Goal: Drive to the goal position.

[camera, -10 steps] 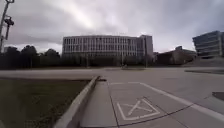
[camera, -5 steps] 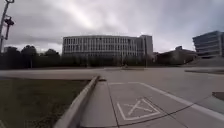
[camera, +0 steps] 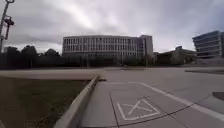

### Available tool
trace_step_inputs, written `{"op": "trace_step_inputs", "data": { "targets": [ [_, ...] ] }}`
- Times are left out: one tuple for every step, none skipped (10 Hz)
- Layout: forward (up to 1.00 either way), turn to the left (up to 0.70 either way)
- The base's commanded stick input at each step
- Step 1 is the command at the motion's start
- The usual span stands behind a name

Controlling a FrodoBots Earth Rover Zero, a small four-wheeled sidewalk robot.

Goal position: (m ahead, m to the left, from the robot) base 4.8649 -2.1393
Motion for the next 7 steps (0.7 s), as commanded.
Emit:
{"op": "trace_step_inputs", "data": {
  "targets": [
    [0.06,0.00],
    [0.06,0.00],
    [0.05,0.00],
    [0.06,0.00],
    [0.06,0.00],
    [0.06,0.00],
    [0.06,0.00]
  ]
}}
